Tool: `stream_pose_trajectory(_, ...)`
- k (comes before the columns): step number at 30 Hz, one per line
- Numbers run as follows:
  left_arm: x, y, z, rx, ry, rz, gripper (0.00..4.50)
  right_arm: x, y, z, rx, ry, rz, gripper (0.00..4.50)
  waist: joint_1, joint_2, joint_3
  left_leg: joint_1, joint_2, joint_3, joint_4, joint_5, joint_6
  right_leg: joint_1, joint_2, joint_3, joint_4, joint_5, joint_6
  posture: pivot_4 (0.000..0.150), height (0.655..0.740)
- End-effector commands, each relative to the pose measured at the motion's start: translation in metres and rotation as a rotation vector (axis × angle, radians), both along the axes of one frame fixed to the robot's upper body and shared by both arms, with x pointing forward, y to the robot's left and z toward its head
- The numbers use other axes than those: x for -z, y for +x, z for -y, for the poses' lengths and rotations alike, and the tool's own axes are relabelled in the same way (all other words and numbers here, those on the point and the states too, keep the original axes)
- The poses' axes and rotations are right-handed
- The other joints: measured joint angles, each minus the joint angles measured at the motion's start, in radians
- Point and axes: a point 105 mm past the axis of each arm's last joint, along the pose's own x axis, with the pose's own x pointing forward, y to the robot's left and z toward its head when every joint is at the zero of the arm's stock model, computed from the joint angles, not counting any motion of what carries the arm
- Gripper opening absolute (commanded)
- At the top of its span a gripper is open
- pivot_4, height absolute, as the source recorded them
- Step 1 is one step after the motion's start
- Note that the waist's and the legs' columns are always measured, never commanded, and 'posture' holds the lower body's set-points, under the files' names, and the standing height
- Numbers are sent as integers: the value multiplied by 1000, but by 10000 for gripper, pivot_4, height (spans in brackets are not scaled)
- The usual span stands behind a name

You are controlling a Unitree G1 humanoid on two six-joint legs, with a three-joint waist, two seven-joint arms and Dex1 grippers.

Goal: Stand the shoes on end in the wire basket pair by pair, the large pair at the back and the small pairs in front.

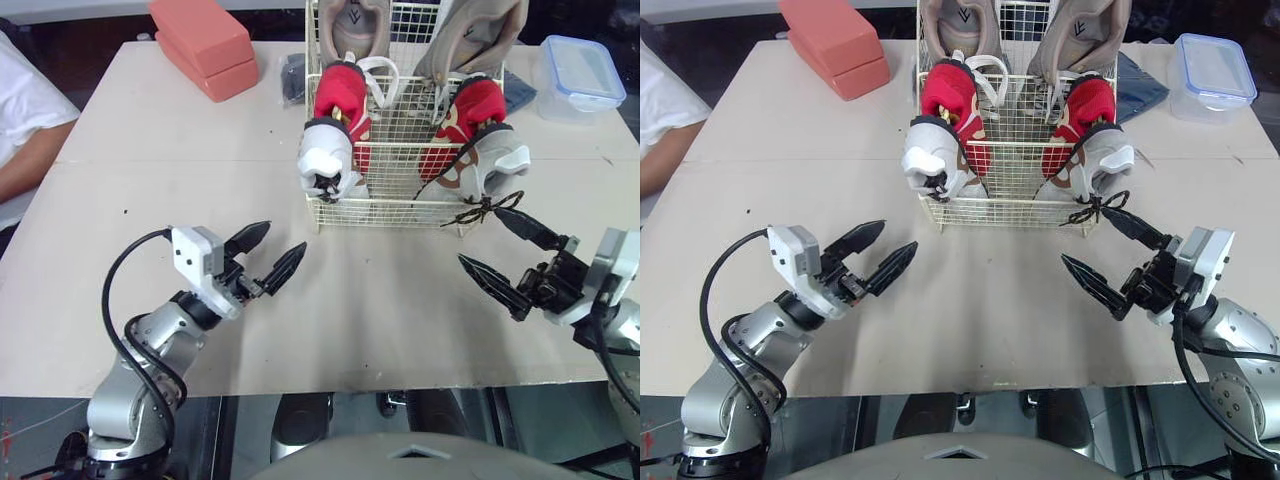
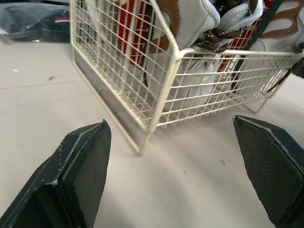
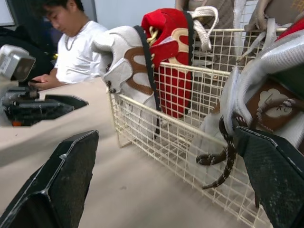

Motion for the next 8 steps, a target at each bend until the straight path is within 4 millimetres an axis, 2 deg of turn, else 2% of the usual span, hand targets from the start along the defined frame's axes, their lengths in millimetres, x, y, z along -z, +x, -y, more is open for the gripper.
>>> stream_pose_trajectory(1,5,-6,-11,-15,129,5,44210,33,1,38,25,-183,-49,45000,0,0,0,0,0,0,0,0,0,0,0,0,0,-1,-2,1500,6860)
stream_pose_trajectory(8,9,-5,-20,-4,176,17,44210,57,9,68,35,-231,-88,45000,-1,3,0,0,0,0,0,0,1,-1,1,0,0,-1,-2,1500,6860)
